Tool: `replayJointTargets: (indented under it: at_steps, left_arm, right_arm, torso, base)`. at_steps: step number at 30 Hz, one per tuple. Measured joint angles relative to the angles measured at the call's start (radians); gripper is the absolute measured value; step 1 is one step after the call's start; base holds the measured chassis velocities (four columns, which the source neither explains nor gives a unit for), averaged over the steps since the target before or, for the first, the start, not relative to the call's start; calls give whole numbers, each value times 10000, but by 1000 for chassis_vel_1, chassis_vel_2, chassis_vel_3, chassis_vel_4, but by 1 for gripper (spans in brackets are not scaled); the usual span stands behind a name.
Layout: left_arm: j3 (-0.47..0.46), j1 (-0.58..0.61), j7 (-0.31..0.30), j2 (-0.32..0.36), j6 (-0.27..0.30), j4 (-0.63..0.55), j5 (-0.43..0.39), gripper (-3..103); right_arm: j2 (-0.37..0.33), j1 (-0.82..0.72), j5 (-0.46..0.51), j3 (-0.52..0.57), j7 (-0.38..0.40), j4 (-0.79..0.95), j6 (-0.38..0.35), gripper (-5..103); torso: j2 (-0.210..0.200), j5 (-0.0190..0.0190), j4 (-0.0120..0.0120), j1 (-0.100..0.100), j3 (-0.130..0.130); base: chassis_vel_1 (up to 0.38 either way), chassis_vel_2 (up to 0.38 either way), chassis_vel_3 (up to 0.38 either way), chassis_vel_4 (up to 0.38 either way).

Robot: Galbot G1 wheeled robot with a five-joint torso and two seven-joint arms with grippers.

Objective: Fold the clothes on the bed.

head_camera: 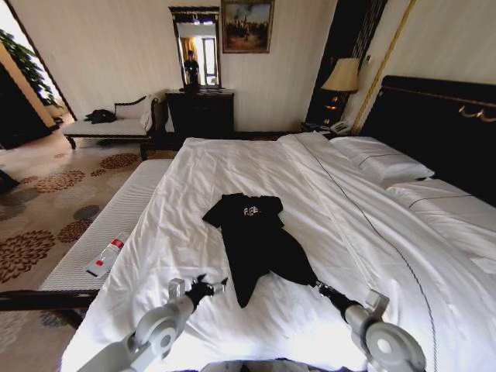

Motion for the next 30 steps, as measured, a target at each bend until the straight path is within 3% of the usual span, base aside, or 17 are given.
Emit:
replayJointTargets:
  at_steps: [6, 15, 19, 22, 24, 30]
  left_arm:
    - [763, -866, 157, -1204, -63, 724, -848, 102]
    - [940, -1283, 121, -1926, 191, 1552, -2141, 94]
    - [1058, -1408, -16, -1985, 262, 1693, -2298, 87]
    - [1182, -1562, -190, -1863, 327, 1737, -2407, 70]
    - [1196, -1574, -211, -1843, 328, 1726, -2411, 70]
    - [1250, -1561, -346, -1741, 309, 1618, -2327, 43]
  right_arm:
    - [-461, 43, 294, 242, 112, -343, -57, 0]
    - [-697, 369, 623, 133, 301, -895, -93, 0]
    - [-769, 493, 763, 97, 404, -980, -118, 0]
    - [-812, 683, 984, 80, 568, -1012, -161, 0]
    - [-812, 698, 1000, 79, 577, -1013, -162, 0]
    - [-745, 697, 1030, 88, 617, -1000, -171, 0]
  torso:
    - [1, -7, -4, 1, 1]
    - [0, -6, -1, 1, 0]
    - [0, -3, -1, 1, 0]
    - [0, -4, -1, 1, 0]
    - [0, -4, -1, 2, 1]
    - [0, -7, -4, 2, 0]
  base:
    - [0, 0, 0, 0]
    - [0, 0, 0, 0]
    - [0, 0, 0, 0]
    - [0, 0, 0, 0]
    - [0, 0, 0, 0]
    - [0, 0, 0, 0]
